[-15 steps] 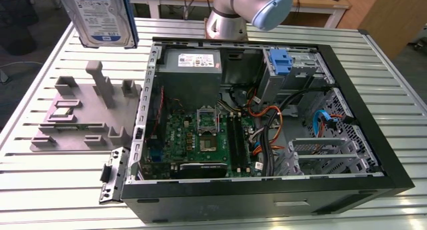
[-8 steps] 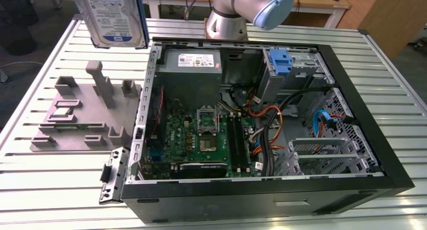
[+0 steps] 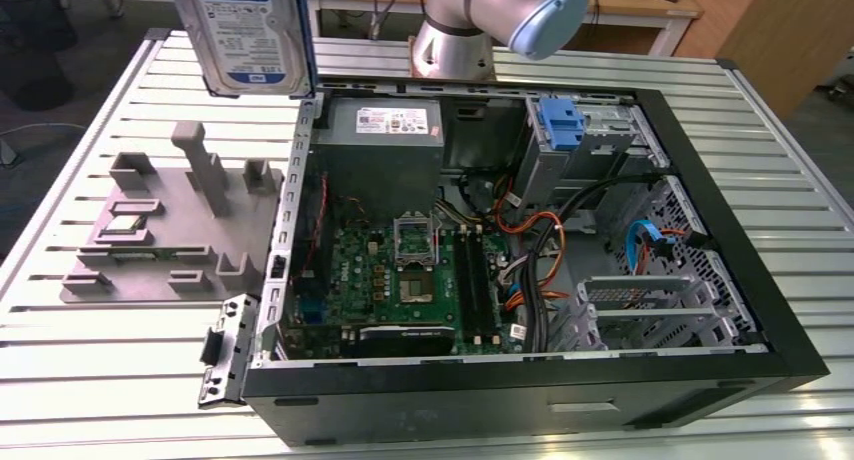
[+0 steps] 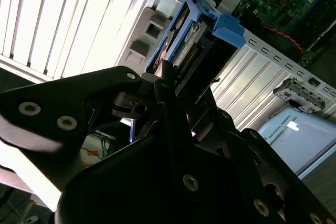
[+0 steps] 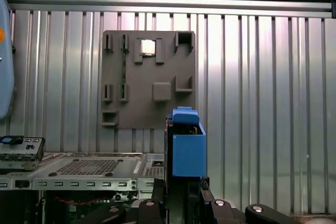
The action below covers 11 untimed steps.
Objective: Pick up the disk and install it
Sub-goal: 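Pick up the disk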
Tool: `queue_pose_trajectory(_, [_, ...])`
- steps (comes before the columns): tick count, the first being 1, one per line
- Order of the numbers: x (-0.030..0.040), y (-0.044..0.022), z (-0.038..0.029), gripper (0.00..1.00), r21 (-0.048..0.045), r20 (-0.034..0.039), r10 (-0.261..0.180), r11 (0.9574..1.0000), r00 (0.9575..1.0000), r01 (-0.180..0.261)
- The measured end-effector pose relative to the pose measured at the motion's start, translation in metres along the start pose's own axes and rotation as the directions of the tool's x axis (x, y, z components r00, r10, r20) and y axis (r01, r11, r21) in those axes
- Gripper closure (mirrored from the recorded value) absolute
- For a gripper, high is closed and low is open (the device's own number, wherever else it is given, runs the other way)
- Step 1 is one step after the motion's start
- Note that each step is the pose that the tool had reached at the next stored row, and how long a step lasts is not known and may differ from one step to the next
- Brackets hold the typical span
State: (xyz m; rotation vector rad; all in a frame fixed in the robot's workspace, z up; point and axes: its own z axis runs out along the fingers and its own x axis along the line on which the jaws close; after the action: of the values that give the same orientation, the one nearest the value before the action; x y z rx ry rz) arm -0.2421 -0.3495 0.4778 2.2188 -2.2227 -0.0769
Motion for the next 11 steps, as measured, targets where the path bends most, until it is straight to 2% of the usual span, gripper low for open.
queue_pose_trajectory(7, [0.0, -0.014, -0.0005, 0.65, -0.0003, 0.0, 0.0, 1.0, 1.0, 0.0])
queue_pose_trajectory(11, [0.0, -0.0177, -0.0007, 0.65, -0.0004, 0.0, 0.0, 1.0, 1.0, 0.0])
